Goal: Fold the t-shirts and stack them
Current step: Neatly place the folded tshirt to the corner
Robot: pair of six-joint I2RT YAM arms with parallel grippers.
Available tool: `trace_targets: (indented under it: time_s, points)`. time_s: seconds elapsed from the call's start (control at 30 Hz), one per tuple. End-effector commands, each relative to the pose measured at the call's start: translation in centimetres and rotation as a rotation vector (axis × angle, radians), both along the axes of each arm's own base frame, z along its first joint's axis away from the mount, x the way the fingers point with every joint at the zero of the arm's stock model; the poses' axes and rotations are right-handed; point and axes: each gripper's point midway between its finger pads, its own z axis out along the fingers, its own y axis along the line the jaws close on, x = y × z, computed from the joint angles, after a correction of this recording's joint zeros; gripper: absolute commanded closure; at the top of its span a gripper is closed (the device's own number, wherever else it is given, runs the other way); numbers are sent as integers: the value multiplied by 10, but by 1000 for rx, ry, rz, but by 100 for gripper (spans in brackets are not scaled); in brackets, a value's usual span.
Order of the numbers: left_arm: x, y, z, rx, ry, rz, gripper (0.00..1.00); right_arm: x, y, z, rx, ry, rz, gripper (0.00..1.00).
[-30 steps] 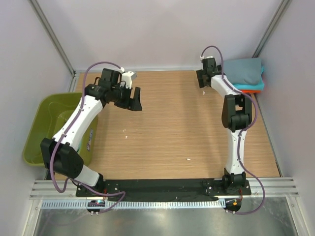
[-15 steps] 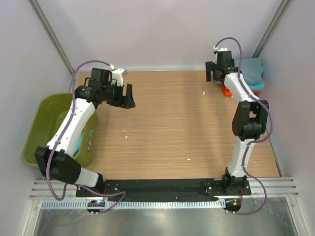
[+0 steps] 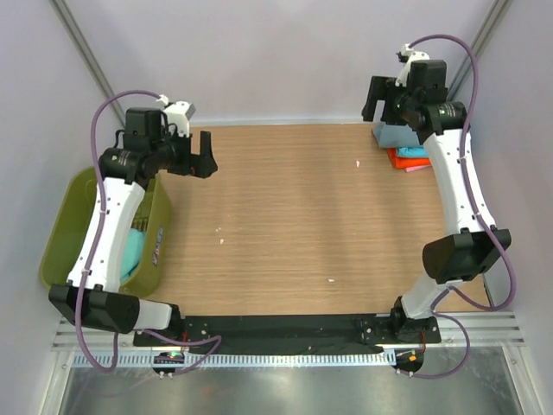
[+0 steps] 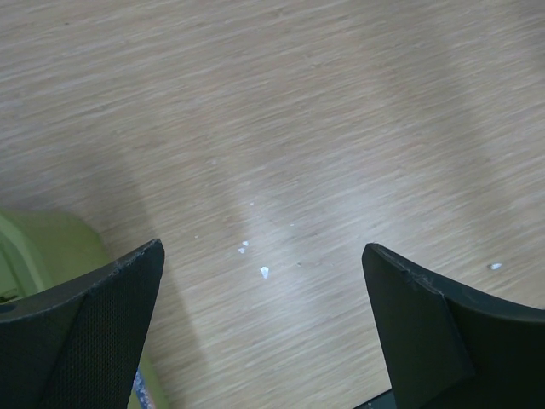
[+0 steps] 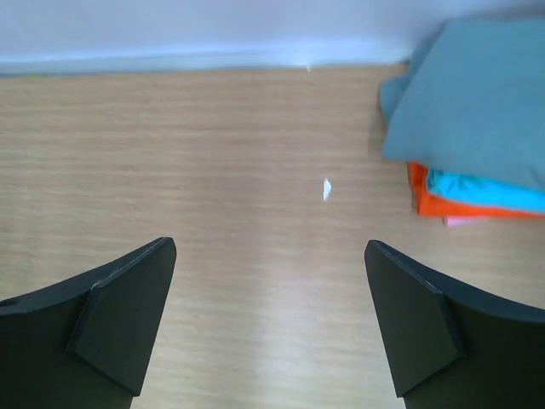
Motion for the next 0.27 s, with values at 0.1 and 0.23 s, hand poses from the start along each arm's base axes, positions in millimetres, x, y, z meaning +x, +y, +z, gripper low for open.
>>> trace_targets:
  time_s: [0.1, 0.23]
  points:
    - [-5, 24, 10, -276, 55, 123, 0, -63, -14, -24, 14, 174, -80, 0]
    - [-1, 44, 9, -380, 83, 175, 0, -92, -25, -24, -26, 155, -100, 0]
